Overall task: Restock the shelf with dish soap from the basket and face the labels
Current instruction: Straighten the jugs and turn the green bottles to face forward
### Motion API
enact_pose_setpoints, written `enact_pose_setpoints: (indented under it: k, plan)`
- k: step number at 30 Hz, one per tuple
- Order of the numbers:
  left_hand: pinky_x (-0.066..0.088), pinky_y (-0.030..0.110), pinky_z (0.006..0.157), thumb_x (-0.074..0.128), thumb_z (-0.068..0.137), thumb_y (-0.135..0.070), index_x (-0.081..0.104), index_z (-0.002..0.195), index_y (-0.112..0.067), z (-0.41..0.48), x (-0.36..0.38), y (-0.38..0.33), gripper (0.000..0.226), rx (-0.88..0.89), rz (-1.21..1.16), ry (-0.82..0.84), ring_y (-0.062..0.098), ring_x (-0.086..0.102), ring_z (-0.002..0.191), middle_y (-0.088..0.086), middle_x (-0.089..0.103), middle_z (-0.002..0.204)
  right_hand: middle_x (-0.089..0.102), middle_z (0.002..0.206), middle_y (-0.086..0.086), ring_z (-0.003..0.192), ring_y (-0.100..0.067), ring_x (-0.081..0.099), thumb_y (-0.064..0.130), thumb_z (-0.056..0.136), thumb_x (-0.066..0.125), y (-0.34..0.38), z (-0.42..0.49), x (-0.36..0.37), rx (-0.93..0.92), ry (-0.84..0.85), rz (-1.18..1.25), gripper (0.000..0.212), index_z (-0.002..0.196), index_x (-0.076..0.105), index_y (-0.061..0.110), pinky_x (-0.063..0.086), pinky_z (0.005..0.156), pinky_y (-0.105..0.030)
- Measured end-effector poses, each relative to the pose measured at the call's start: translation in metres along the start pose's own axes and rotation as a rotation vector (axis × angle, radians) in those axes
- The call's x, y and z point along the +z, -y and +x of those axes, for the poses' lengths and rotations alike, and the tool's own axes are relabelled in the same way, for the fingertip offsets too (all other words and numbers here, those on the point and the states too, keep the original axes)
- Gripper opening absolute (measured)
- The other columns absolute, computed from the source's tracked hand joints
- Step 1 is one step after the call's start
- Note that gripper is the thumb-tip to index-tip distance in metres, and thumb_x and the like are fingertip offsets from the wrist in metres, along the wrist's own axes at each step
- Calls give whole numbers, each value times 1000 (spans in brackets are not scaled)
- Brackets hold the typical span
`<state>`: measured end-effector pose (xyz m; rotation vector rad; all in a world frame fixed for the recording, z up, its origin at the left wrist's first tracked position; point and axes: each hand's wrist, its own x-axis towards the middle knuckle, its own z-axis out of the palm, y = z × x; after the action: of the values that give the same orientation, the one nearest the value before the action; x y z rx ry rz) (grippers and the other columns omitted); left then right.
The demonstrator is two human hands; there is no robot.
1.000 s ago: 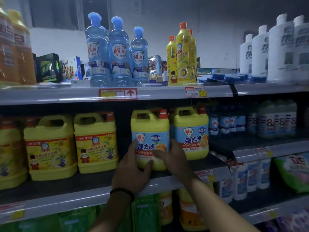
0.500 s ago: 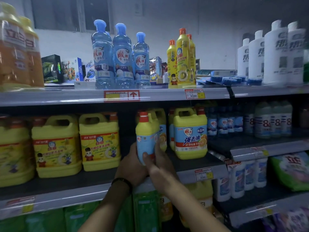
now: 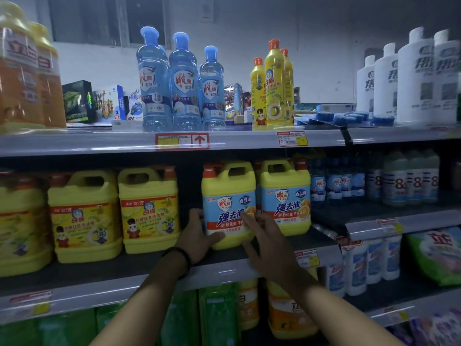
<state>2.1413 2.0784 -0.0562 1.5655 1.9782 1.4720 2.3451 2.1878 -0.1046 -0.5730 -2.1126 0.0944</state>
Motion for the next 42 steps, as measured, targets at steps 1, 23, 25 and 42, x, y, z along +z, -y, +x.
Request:
enact_pose_setpoints:
  k: [1,23,25,42]
  plan:
    - [59,43,98,88,80,-36,42,130,-24,4,2,1,69,-13,31,-22,18,67,116,1,64,133,37,160,-5,139,-23,50,44,103,56,-1,0,1,-3,-3,-12,67,166,35,35,60,102,-43]
    - [53,45,90,67,89,-31,59,124,-15,-13,55,-14,39,574,662,-435,29,54,112,9,56,125,47,149,-4,133,-24,53,41,96,62,-3,5,-17,71,-15,31,69,159,43,21,53,107,-42]
    - [50,44,97,65,88,-34,64,124,-17,-9,67,-28,40,661,707,-345,28,54,120,6,59,129,51,140,-8,128,-25,53,32,95,67,-12,10,-38,138,-183,45,59,148,51,13,52,107,-42]
    - [34,67,114,44,95,-56,61,142,-27,6,108,-28,58,587,1023,-165,31,46,146,-8,53,157,68,132,-4,116,-24,70,5,83,90,-98,65,-79,651,-47,542,81,146,42,21,59,104,-54]
